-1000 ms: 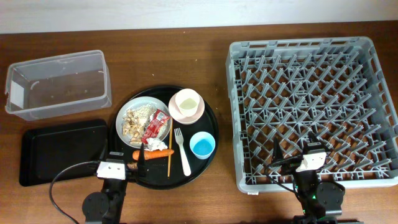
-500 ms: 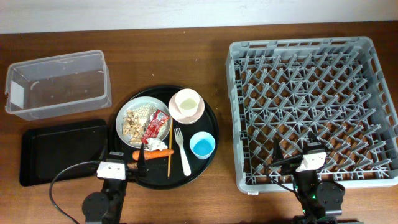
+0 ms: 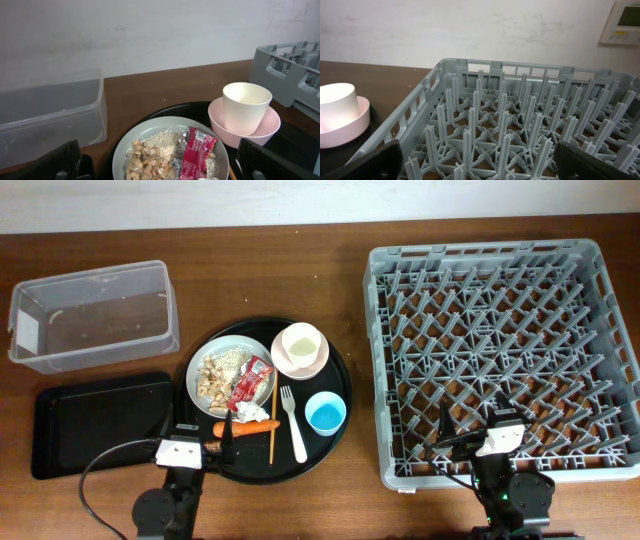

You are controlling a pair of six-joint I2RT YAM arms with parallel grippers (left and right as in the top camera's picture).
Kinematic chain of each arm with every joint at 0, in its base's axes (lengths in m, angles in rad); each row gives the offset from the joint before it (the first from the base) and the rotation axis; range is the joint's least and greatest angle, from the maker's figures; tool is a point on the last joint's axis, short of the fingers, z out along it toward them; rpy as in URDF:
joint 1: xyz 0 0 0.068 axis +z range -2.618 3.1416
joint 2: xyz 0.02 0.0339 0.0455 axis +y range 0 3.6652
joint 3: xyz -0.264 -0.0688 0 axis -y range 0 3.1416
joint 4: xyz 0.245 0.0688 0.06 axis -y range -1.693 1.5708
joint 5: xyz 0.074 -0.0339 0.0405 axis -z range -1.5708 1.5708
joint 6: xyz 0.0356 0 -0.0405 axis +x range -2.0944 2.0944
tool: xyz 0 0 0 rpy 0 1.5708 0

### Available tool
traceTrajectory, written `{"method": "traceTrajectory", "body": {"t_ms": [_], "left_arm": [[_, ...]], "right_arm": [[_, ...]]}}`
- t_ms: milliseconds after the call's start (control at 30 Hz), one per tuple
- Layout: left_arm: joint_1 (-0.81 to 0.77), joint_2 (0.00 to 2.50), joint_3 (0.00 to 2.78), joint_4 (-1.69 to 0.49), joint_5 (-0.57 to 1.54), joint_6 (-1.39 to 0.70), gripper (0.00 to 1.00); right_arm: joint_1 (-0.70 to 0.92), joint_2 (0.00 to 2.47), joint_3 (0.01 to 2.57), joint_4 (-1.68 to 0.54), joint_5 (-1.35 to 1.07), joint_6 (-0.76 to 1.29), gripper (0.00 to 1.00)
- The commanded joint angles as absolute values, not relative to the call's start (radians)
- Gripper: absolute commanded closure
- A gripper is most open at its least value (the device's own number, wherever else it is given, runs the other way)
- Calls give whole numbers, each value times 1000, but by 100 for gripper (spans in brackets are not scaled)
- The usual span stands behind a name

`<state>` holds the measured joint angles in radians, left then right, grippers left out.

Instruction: Sort waste into correct bins and load items into the dishwasher rack

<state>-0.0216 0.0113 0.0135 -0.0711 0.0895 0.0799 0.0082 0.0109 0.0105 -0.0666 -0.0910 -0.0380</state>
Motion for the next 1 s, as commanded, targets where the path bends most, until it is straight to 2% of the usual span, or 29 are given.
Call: {"method": "traceTrajectory", "body": {"t_ms": [0, 633, 700, 833, 967], "left_arm": [[-28, 11, 9, -76, 82, 96, 1], [-28, 12, 9, -76, 82, 96, 1], [-28, 12, 9, -75, 82, 80, 1], [-28, 70, 55, -168, 83, -70, 1], [-28, 226, 208, -303, 90, -79, 1]], "right_arm": [[13, 4, 6, -72, -89, -45, 1], [13, 4, 6, -67, -105, -44, 1], [13, 4, 7, -64, -120, 29, 1], [13, 28, 71, -170, -120, 149, 1], [13, 143, 257, -372, -123, 152, 1]]}}
